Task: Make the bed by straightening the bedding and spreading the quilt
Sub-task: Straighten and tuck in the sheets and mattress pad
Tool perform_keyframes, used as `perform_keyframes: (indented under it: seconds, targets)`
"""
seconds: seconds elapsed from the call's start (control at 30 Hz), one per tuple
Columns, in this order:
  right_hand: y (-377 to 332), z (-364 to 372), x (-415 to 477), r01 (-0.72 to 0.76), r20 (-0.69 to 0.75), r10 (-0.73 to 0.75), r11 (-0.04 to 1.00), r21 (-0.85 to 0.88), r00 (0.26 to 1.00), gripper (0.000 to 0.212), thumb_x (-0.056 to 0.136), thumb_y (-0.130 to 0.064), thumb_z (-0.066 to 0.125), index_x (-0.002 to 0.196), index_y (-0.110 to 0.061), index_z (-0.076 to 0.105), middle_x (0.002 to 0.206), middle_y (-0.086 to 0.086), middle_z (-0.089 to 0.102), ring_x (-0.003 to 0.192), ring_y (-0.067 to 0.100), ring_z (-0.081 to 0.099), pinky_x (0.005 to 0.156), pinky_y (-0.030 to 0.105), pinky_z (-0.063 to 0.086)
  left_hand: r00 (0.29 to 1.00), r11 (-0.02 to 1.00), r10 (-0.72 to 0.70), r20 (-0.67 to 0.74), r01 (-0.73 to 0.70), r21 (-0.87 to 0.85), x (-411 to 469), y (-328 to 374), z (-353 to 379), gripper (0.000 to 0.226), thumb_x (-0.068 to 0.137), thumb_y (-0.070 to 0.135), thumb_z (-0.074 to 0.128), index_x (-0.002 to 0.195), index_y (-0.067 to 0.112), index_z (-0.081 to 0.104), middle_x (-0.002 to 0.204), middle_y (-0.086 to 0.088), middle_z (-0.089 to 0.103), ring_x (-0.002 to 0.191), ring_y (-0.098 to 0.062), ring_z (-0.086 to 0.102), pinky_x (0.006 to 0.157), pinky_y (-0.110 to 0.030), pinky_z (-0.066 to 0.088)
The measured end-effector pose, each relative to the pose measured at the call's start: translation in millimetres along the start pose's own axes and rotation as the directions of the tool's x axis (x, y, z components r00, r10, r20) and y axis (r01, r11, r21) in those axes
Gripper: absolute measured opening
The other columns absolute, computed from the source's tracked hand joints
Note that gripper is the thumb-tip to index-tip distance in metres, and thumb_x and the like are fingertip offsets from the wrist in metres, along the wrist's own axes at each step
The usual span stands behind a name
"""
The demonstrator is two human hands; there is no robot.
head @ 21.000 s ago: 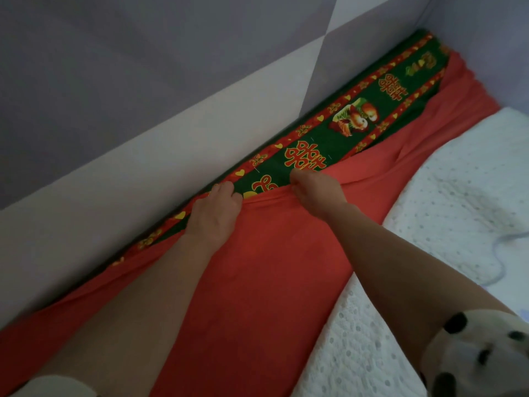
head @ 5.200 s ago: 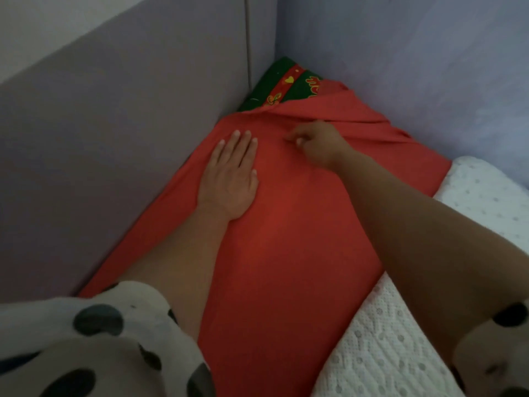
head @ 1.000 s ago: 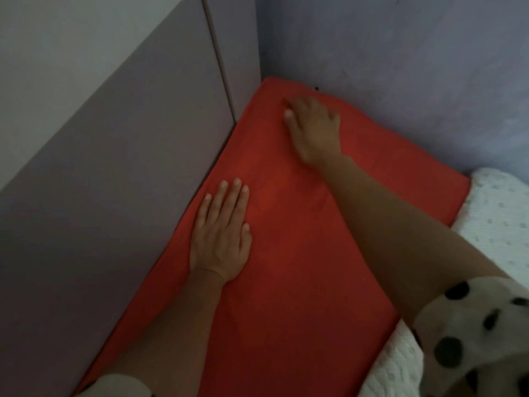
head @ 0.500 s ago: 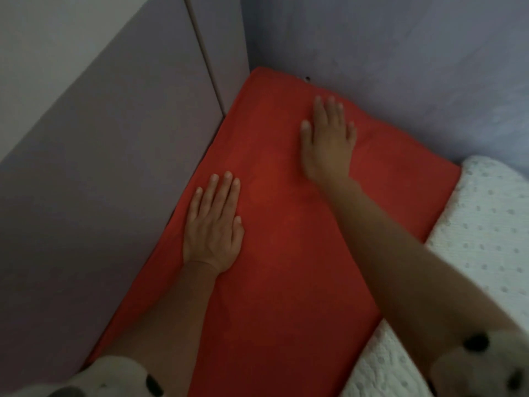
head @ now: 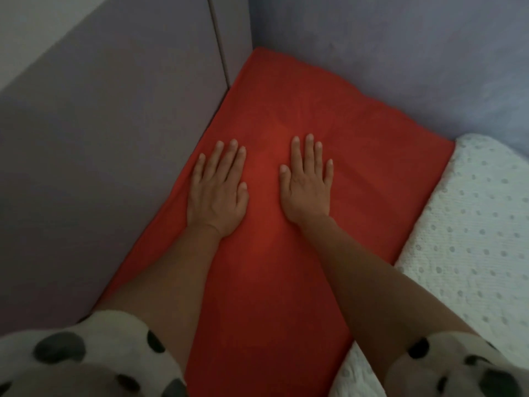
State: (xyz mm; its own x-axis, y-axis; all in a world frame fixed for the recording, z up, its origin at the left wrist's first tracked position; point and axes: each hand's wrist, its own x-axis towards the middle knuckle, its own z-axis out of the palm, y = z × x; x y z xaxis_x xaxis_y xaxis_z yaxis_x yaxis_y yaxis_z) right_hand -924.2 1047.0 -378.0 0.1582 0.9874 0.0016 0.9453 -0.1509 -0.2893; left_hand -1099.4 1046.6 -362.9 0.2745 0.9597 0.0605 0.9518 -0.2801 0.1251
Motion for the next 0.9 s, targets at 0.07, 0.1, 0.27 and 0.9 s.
perform_keyframes:
  seconds: [0.07,0.1,0.27,0.9]
  targets:
    - [1.8,-0.5,1.1,0.007,0.022,-0.007,1.0,0.024,1.0,0.058,0.1,-0.045,0.019,0.154,-0.027,0.004,0.162,-0.001,-0.005,0.148,0.017,-0.008,0.118,0.046,-0.005,1.0,0.999,0.018,0.007,-0.017,-0.027,-2.7,-2.0,-3.2,0.067,0.087,0.039,0.032,0.151,0.021,0.023,0.159,0.001,0.019,0.147,-0.019,0.012,0.119,-0.042,0.011]
    - [3.1,-2.0,4.0,0.005,0.048,-0.007,0.999,0.042,0.999,0.058,0.1,-0.045,0.02,0.153,-0.028,0.003,0.162,-0.001,-0.006,0.148,0.017,-0.008,0.118,0.046,-0.005,0.999,0.998,0.032,0.022,-0.031,-0.047,-1.8,-4.2,-5.1,0.067,0.088,0.041,0.033,0.151,0.023,0.021,0.159,0.002,0.016,0.148,-0.018,0.009,0.119,-0.041,0.008]
    - [4.9,-24.1,14.3,-0.018,0.258,-0.014,0.992,0.123,0.966,0.059,0.101,-0.046,0.022,0.153,-0.03,0.0,0.161,-0.002,-0.013,0.147,0.018,-0.013,0.117,0.045,-0.009,0.993,0.995,0.007,0.115,0.004,-0.096,-18.0,-14.6,-24.8,0.072,0.093,0.045,0.044,0.153,0.027,0.008,0.161,0.006,0.0,0.148,-0.018,-0.005,0.12,-0.039,0.003]
    - [121.3,-109.8,-217.8,-0.333,-0.032,0.332,0.94,-0.076,0.943,0.045,0.1,-0.025,0.035,0.144,-0.015,0.038,0.153,0.008,0.032,0.143,0.027,0.023,0.114,0.044,0.019,0.88,0.885,0.402,0.253,-0.302,-0.354,-206.3,163.6,-31.4,0.069,0.087,0.042,0.001,0.153,0.022,0.003,0.159,0.009,-0.004,0.144,-0.006,-0.014,0.116,-0.028,-0.012]
